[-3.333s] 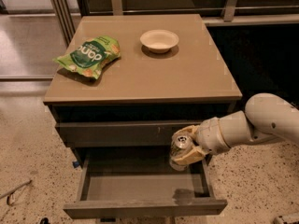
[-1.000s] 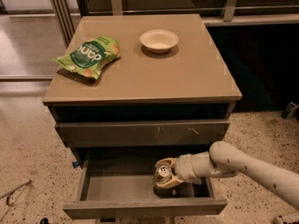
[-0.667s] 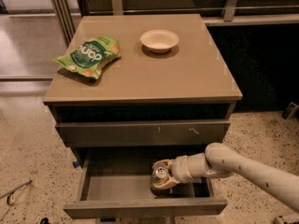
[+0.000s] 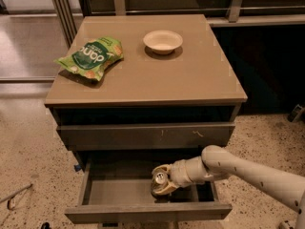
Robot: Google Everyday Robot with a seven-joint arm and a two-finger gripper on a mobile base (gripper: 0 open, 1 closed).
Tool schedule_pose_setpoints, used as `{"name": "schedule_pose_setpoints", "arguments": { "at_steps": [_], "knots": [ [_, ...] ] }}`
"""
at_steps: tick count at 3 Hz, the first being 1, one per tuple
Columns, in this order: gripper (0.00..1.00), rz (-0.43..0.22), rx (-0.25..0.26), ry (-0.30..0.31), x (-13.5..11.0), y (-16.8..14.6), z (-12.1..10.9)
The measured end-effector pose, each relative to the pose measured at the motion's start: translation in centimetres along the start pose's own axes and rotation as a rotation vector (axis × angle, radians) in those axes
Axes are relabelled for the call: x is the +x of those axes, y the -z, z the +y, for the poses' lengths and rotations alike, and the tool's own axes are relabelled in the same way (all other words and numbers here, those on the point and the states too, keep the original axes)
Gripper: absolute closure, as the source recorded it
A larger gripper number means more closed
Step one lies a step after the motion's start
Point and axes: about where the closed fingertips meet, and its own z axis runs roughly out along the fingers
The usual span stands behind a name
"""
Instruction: Place 7up can into middle drawer
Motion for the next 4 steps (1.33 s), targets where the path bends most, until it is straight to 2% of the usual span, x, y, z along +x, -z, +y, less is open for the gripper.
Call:
{"name": "schedule_pose_setpoints", "arguments": {
  "at_steps": [2, 3, 4],
  "knots": [
    [1.00, 0.050, -0.036, -0.019, 1.17, -1.36, 0.03],
    [0.87, 0.053, -0.038, -0.021, 1.26, -1.46, 0.04],
    [0.64, 0.053, -0.038, -0.021, 1.26, -1.46, 0.04]
  ]
}}
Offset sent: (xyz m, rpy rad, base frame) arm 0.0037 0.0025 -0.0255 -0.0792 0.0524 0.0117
